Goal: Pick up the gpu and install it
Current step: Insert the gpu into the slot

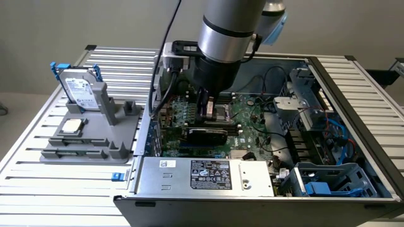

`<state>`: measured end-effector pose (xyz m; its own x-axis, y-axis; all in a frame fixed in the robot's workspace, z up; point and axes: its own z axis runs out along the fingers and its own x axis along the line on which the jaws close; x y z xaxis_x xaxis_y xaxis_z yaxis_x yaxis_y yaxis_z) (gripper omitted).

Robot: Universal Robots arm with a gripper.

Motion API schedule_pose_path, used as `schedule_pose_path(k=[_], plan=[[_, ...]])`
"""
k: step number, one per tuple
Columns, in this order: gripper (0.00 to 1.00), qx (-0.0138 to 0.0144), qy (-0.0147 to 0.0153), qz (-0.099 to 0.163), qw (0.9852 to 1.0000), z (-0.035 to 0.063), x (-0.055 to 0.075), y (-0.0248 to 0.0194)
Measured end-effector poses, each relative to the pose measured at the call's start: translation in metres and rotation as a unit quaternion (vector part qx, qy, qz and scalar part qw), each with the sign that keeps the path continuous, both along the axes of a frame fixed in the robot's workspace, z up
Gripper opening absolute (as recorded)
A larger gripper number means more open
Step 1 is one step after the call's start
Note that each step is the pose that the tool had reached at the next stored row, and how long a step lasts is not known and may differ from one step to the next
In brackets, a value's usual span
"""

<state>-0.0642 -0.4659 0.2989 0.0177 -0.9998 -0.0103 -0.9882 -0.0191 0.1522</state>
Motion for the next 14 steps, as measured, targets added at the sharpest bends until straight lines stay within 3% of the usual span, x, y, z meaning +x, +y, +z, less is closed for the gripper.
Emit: schedule_pose_path(k=[3,6,8,14], plan=[[0.11,-0.0089,0.0,0.0,1.0,-0.0024,-0.0002,0.0001],[0.11,-0.0143,0.0,0.0,0.9999,-0.0057,-0.0006,0.0004],[0.11,-0.0157,0.0001,0.0,0.9999,-0.0074,-0.0008,0.0013],[0.11,-0.0157,0.0,0.0,0.9999,-0.009,-0.0034,0.0046]])
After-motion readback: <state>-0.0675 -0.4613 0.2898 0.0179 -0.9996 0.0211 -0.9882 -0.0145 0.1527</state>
